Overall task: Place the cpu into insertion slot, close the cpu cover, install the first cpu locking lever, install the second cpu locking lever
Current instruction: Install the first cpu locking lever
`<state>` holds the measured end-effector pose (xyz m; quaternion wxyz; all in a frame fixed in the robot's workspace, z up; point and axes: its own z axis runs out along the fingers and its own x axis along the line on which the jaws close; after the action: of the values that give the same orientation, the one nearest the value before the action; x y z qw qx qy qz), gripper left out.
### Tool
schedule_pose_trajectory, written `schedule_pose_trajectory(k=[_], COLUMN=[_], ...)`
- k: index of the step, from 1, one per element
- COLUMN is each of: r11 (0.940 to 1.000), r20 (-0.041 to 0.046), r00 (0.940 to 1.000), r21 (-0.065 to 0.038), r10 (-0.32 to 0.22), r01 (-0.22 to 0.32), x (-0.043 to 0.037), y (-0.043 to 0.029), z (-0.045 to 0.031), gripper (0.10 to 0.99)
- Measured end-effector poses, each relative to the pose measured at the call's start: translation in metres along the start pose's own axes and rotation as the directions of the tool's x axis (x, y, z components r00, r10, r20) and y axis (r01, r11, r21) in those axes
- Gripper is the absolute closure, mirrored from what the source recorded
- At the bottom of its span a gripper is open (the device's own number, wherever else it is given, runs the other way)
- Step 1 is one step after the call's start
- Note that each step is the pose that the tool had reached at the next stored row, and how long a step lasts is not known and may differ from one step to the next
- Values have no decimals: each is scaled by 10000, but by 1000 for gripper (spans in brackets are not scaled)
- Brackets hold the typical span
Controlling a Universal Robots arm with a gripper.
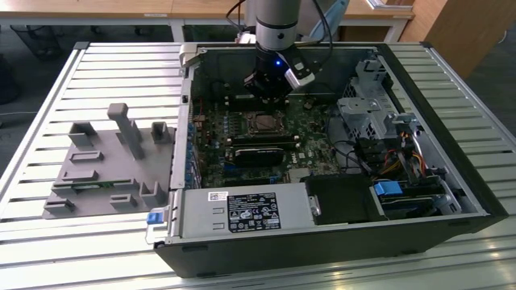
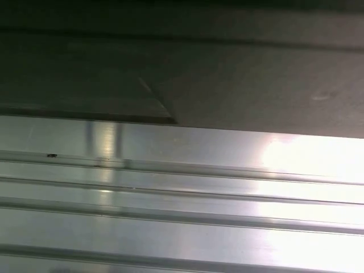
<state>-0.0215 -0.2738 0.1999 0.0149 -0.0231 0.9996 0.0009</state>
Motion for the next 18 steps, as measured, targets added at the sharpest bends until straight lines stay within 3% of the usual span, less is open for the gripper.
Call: schedule_pose_trajectory(k=[4, 12, 18], r11=[10000, 9998, 9997], r20=[-3, -11, -17], r00=[10000, 10000, 10000], r21=[28, 184, 224], r10=[-2, -5, -6], r01=[2, 5, 7], x=[0, 1, 2], y=[0, -1, -1], z=[0, 13, 34], gripper=[980, 980, 980])
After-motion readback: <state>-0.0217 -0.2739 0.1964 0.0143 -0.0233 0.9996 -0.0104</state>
